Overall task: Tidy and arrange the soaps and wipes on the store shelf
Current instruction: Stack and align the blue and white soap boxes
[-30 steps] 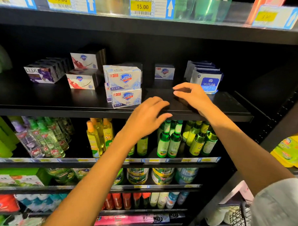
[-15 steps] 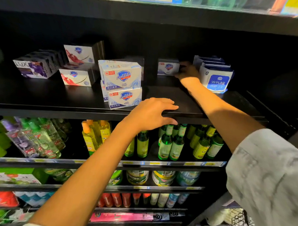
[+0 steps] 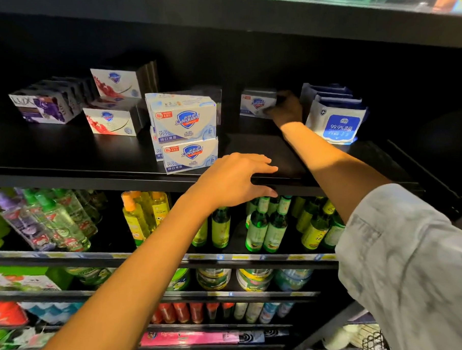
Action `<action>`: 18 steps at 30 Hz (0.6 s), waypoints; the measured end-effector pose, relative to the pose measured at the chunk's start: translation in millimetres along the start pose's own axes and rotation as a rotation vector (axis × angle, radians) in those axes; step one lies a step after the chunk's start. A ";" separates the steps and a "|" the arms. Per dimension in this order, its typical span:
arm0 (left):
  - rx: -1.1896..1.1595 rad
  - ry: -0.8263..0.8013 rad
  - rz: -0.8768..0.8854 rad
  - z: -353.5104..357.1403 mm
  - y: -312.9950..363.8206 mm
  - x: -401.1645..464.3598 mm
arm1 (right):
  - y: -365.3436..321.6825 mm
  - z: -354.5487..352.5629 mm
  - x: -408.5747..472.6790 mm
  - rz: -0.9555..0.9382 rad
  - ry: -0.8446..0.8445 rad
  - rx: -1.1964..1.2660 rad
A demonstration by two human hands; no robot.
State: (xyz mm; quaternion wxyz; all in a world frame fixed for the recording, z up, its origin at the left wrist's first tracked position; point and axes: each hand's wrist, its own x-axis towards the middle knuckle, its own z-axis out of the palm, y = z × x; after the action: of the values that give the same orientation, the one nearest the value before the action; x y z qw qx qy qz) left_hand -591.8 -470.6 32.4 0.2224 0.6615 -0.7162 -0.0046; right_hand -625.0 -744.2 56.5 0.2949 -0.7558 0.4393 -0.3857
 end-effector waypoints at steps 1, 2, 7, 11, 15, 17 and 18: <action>0.001 0.003 0.001 -0.3 0.5 -0.5 | -1.1 0.1 -0.3 0.008 -0.012 0.003; 0.000 0.007 0.000 -0.6 0.5 -0.5 | -2.1 -0.2 -0.1 0.008 -0.011 -0.004; -0.026 0.012 -0.010 0.1 0.4 -0.3 | -4.4 -3.9 -4.1 0.008 -0.007 -0.015; -0.039 0.004 -0.018 0.3 -0.3 0.3 | -10.8 -4.5 -12.4 0.026 0.000 -0.018; -0.049 -0.008 -0.014 -0.2 -0.9 -0.2 | -13.1 -7.5 -23.7 0.009 -0.048 -0.043; -0.046 -0.013 -0.015 -0.9 0.3 -0.4 | -14.1 -14.2 -31.1 0.002 -0.051 -0.032; -0.042 -0.015 -0.016 -1.7 0.4 -0.6 | -15.2 -17.8 -37.0 0.005 -0.053 -0.009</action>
State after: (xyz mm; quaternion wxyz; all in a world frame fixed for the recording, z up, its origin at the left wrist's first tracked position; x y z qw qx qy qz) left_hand -591.7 -469.6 33.8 0.2308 0.6622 -0.7124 -0.0266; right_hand -645.1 -706.4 65.8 0.3039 -0.7662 0.4348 -0.3627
